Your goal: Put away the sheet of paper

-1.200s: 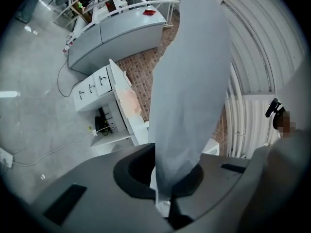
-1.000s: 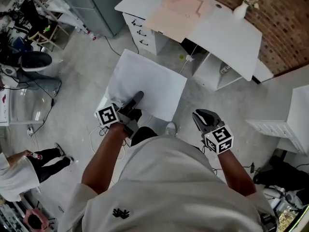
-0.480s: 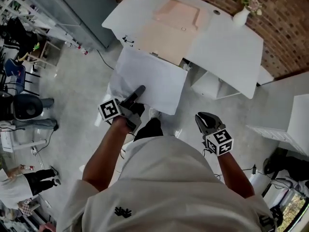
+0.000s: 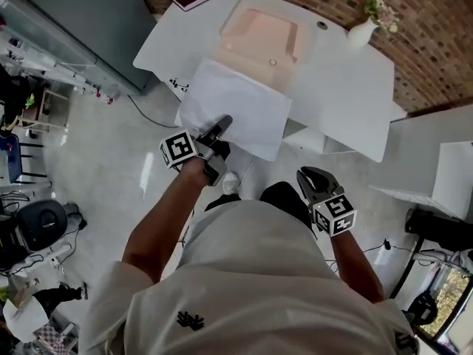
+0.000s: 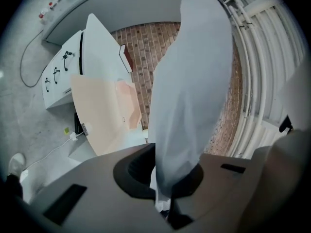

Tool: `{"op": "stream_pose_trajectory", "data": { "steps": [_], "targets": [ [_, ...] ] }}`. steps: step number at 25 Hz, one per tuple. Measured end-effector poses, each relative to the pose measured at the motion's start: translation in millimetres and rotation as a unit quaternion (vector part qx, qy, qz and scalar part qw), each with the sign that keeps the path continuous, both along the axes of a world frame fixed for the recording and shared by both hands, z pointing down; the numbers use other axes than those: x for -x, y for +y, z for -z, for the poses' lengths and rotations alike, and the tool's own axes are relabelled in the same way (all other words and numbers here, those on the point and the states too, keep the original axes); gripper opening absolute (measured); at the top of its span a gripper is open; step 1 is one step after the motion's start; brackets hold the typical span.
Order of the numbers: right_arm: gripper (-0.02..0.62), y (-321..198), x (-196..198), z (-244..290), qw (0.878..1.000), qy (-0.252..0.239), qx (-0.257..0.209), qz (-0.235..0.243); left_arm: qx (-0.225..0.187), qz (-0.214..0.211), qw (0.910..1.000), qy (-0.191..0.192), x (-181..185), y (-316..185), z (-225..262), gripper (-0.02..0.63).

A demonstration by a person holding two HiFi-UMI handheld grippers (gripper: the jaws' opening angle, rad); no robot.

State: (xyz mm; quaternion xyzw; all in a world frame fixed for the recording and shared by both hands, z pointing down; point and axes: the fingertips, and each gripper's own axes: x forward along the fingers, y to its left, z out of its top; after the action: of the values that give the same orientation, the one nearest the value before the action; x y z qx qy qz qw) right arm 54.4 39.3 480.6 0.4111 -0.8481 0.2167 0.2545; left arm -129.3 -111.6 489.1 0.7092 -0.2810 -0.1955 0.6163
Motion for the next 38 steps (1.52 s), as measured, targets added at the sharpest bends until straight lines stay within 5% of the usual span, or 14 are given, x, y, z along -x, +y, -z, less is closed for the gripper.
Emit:
{"op": "stream_pose_trajectory", "data": {
  "steps": [20, 38],
  "targets": [
    [0.069, -214, -86, -23, 0.997, 0.008, 0.035, 0.062, 0.100, 0.031, 0.9945, -0.008, -78, -210, -103, 0.023],
    [0.069, -279, -149, -53, 0.991, 0.016, 0.098, 0.088, 0.138, 0.031, 0.9889, -0.044, -108, -307, -149, 0.023]
  ]
}}
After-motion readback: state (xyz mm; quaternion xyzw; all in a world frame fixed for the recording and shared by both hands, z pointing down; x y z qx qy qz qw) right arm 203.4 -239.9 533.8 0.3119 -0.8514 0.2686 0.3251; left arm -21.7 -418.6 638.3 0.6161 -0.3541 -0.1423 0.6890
